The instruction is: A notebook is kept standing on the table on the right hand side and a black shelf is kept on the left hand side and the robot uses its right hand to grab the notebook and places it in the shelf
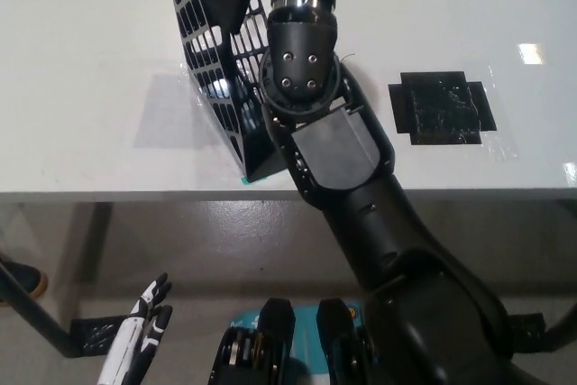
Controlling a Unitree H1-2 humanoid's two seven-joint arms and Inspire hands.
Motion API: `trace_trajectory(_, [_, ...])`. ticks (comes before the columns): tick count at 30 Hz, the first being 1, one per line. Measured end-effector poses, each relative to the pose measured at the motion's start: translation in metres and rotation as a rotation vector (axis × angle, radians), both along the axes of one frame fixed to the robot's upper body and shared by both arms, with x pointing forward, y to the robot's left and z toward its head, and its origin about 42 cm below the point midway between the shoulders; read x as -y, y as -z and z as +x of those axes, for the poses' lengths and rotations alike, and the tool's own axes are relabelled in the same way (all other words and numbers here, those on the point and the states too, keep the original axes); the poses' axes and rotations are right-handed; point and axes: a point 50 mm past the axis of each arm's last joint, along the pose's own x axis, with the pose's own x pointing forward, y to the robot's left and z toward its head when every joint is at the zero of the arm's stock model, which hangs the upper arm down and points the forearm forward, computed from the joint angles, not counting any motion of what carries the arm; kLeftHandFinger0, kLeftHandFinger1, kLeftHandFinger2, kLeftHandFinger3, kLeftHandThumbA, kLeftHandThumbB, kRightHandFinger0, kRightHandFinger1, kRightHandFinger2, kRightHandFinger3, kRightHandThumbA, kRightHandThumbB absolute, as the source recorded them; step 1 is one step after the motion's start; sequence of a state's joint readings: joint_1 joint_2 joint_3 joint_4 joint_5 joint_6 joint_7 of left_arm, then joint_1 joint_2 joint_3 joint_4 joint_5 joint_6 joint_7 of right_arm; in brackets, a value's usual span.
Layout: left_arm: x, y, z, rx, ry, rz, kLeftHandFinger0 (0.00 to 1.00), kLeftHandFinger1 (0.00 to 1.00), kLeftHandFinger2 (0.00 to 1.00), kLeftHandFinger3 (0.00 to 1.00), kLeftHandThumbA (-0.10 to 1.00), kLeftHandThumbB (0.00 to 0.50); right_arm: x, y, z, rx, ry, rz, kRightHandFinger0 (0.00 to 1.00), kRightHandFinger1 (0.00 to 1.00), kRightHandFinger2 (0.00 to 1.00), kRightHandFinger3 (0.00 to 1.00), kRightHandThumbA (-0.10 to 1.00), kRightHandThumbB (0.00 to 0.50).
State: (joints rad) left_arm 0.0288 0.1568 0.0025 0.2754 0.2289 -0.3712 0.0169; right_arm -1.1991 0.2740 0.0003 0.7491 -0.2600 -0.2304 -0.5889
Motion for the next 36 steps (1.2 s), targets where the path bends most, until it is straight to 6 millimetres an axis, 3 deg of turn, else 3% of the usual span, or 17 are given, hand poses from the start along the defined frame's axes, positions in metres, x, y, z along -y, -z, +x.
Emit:
trace_trajectory(6, [0.0, 0.0, 0.0, 0.007, 0.004, 0.0, 1.0, 1.0, 1.0, 1.0, 1.0, 0.129, -0.002, 0.006, 0.003, -0.001, 0.009, -0.004, 0.0, 0.05, 0.5, 0.69, -0.1, 0.081])
trace_trajectory(17, [-0.001, 0.001, -0.003, 0.011, 0.01, 0.002, 1.0, 1.0, 1.0, 1.0, 1.0, 0.114, 0.002, 0.012, 0.007, 0.0, 0.029, 0.005, 0.0, 0.06, 0.53, 0.71, -0.1, 0.059])
trace_trajectory(28, [-0.001, 0.004, -0.008, -0.001, 0.007, 0.005, 1.0, 1.0, 1.0, 1.0, 1.0, 0.133, 0.033, -0.047, -0.006, 0.169, 0.061, 0.125, 0.0, 0.11, 0.58, 0.75, -0.1, 0.067])
trace_trajectory(30, [-0.001, 0.004, -0.008, -0.001, 0.007, 0.006, 1.0, 1.0, 1.0, 1.0, 1.0, 0.124, 0.037, -0.055, -0.007, 0.183, 0.067, 0.136, 0.0, 0.13, 0.63, 0.75, -0.1, 0.067])
trace_trajectory(36, [-0.001, 0.003, -0.008, -0.001, 0.009, 0.011, 1.0, 1.0, 1.0, 1.0, 1.0, 0.126, 0.046, -0.065, -0.008, 0.187, 0.083, 0.158, 0.0, 0.13, 0.61, 0.74, -0.1, 0.06])
